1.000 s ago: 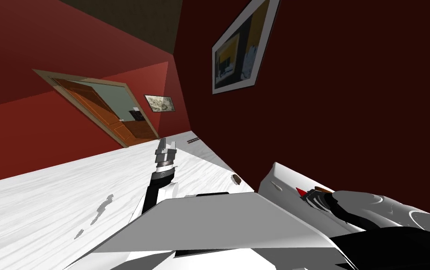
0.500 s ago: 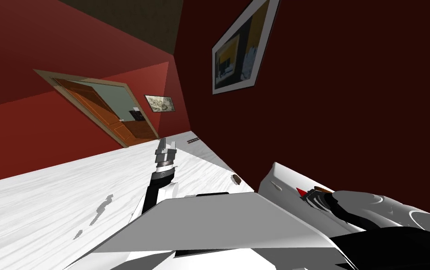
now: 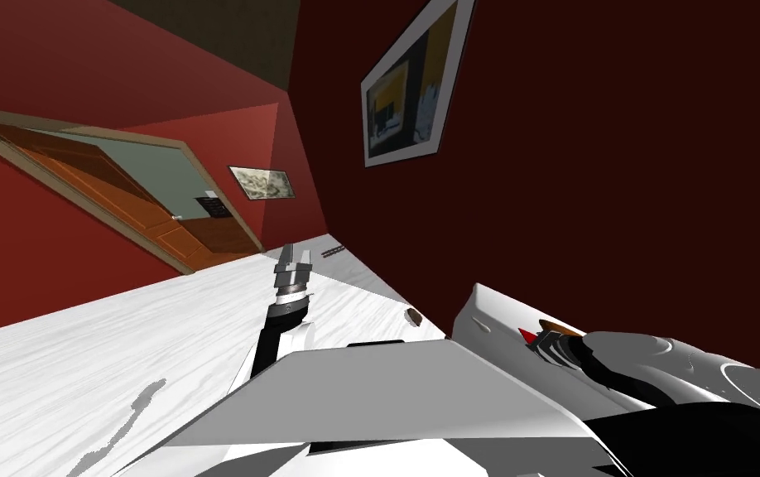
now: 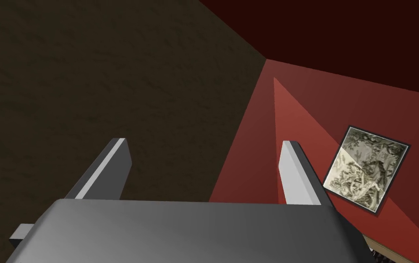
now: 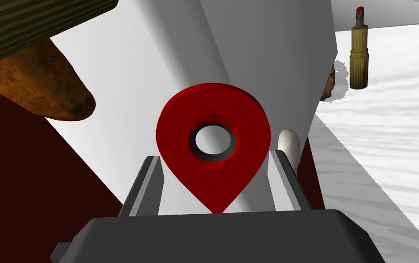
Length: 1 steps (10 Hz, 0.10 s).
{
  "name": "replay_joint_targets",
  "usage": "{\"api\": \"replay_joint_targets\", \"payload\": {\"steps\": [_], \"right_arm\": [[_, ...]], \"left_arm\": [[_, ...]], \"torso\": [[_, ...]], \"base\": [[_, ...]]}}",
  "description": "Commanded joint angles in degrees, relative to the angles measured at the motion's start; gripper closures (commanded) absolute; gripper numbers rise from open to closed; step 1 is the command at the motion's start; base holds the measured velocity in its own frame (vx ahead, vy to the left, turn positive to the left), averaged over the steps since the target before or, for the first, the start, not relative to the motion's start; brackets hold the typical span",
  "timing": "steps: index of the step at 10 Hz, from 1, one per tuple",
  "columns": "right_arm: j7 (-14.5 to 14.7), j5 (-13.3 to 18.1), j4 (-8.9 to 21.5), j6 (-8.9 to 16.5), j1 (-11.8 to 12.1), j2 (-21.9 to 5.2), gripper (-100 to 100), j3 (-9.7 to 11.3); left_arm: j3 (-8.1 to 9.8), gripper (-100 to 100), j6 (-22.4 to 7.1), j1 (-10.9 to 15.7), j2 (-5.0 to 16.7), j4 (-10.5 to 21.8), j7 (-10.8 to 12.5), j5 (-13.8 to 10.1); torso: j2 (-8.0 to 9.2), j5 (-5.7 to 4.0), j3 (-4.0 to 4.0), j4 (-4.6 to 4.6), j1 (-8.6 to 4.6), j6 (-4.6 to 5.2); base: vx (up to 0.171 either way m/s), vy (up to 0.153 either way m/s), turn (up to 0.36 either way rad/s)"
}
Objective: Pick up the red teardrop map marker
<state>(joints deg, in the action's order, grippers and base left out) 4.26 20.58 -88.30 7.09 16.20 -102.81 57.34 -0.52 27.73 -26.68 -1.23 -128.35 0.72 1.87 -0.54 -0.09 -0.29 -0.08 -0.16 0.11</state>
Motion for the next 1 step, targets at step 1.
{"api": "replay_joint_targets", "payload": {"steps": [1], "right_arm": [[0.00, 0.00, 0.00, 0.00, 0.00, 0.00, 0, 0.00]], "left_arm": [[0.00, 0, 0.00, 0.00, 0.00, 0.00, 0.00, 0.00]], "torso": [[0.00, 0.00, 0.00, 0.00, 0.00, 0.00]], "base": [[0.007, 0.000, 0.007]]}}
